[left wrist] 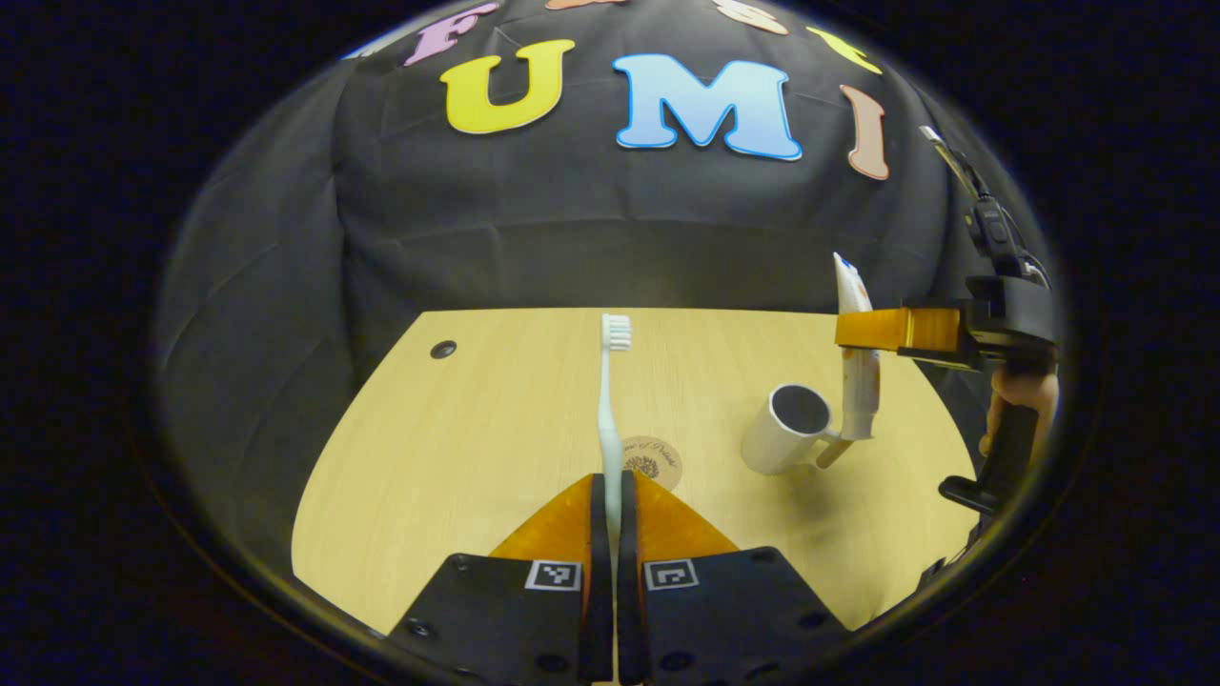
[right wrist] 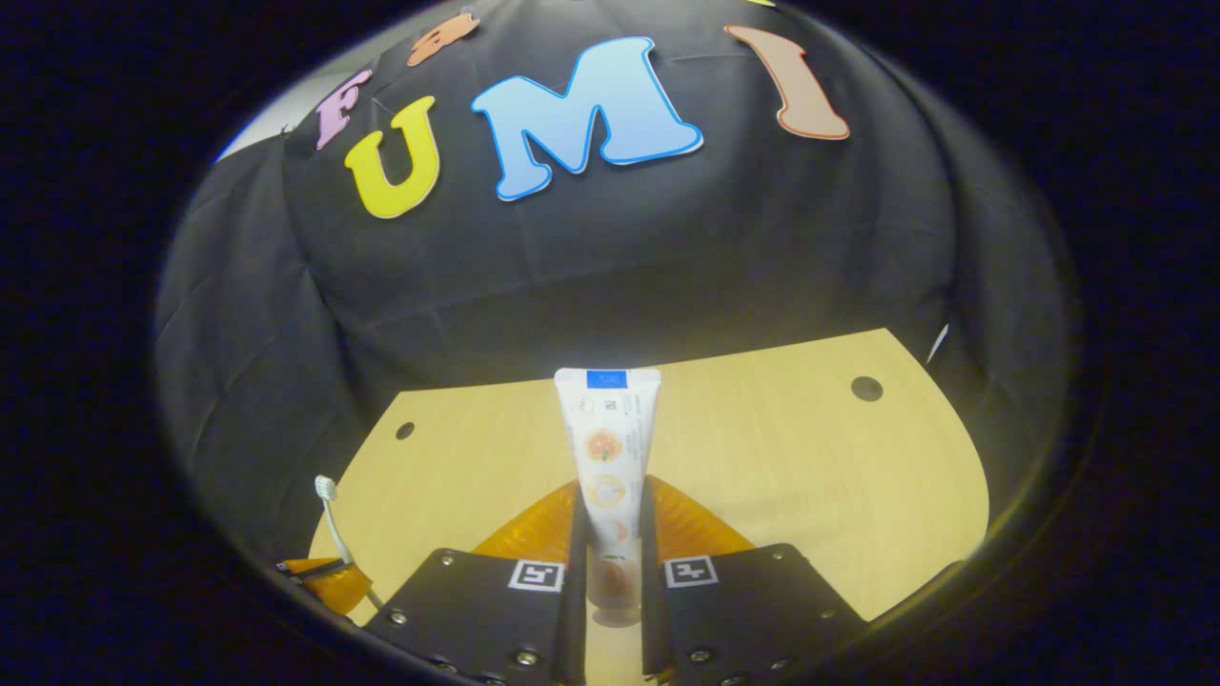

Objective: Put the toothbrush and toothpaste on the desktop into the cup, then pick up the cup and place it on the coaster on the desktop.

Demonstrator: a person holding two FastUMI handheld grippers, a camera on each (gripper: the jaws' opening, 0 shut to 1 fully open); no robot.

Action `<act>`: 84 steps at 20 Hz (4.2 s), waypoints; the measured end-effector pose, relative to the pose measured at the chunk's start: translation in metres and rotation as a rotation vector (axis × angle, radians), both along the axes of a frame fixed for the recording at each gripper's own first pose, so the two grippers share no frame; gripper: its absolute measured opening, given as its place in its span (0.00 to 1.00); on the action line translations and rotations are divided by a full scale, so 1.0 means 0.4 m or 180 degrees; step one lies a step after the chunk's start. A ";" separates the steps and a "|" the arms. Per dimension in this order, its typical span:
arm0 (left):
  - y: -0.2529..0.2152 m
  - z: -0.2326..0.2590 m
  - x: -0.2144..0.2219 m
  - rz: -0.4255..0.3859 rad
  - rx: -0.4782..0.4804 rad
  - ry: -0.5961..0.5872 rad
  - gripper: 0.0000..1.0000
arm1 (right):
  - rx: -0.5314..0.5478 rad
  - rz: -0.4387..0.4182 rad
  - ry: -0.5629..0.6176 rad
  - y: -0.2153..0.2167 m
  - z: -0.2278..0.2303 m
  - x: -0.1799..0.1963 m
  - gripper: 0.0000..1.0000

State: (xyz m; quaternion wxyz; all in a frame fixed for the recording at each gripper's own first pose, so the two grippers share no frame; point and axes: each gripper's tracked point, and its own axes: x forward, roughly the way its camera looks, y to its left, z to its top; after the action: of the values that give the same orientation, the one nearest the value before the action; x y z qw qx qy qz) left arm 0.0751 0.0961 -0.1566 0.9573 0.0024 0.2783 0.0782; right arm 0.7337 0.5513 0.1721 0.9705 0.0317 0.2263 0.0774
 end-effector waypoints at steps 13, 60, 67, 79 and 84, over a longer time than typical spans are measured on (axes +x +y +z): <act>0.089 -0.009 -0.030 0.0381 -0.0116 0.0049 0.10 | -0.0020 -0.0027 0.0030 -0.007 -0.103 0.154 0.27; -0.169 0.088 0.129 -0.0532 0.0126 -0.0470 0.10 | 0.0015 -0.0447 -0.0156 -0.196 -0.031 -0.074 0.53; -0.327 0.137 0.243 -0.1034 0.0254 -0.0836 0.10 | 0.0051 -0.0807 -0.0077 -0.320 -0.044 -0.144 0.53; -0.572 0.108 0.415 -0.1703 0.0231 -0.1331 0.12 | 0.0083 -0.1251 0.0068 -0.465 -0.070 -0.229 0.53; -0.614 0.025 0.508 -0.1714 0.0399 -0.1454 0.10 | 0.0086 -0.1349 0.0147 -0.496 -0.091 -0.246 0.53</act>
State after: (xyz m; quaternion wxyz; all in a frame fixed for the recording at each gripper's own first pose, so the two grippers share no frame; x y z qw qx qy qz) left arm 0.2784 -0.1495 -0.1466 0.9791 0.1168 0.0411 -0.1614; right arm 0.6354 0.3528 0.1358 0.9591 0.0933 0.2356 -0.1262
